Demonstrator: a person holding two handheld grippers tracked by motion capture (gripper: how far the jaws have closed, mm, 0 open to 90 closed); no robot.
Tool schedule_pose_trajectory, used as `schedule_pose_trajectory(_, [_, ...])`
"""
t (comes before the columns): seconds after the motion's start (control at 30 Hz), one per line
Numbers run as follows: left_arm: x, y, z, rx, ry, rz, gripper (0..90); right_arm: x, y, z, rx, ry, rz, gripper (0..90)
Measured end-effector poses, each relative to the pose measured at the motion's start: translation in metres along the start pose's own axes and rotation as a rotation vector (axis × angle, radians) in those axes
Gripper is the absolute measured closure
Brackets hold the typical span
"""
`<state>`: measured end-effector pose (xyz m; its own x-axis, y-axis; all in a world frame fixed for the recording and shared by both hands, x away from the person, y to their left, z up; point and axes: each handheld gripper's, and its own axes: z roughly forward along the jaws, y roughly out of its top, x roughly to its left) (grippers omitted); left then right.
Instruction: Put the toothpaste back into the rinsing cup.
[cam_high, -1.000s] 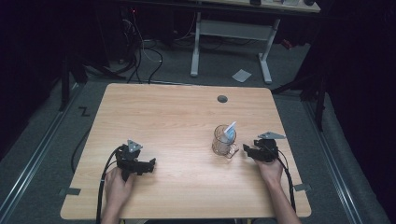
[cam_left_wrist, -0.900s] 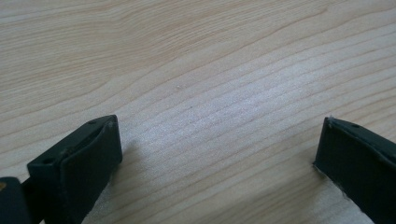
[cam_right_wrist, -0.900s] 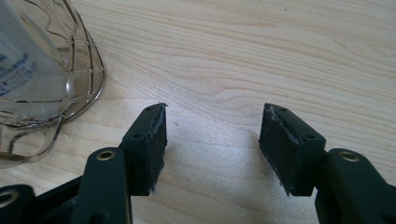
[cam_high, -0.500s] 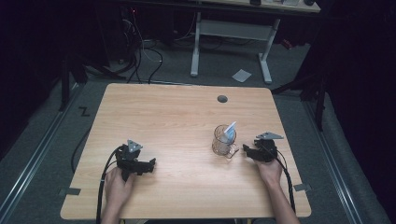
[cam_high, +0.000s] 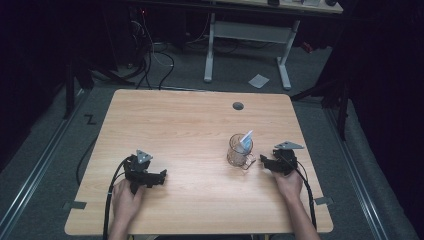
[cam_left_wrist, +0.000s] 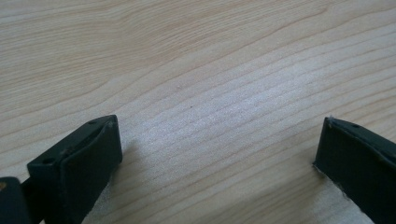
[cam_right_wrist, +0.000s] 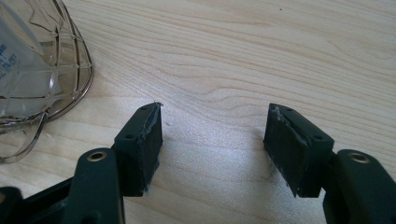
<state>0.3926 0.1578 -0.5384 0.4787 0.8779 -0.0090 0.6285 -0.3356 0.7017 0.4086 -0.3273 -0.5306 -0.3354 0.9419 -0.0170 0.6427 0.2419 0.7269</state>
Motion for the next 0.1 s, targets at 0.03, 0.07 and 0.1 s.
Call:
schedule_pose_trajectory(0.03, [0.0000, 0.0000, 0.0000, 0.000, 0.000, 0.000, 0.7, -0.0001, 0.0000, 0.0000, 0.000, 0.000, -0.002, 37.2])
schedule_pose_trajectory(0.07, [0.0000, 0.0000, 0.0000, 0.000, 0.000, 0.000, 0.8, 0.0001, 0.0000, 0.0000, 0.000, 0.000, 0.001, 37.2])
schedule_pose_trajectory(0.1, [0.0000, 0.0000, 0.0000, 0.000, 0.000, 0.000, 0.8, -0.0001, 0.0000, 0.0000, 0.000, 0.000, -0.002, 37.2])
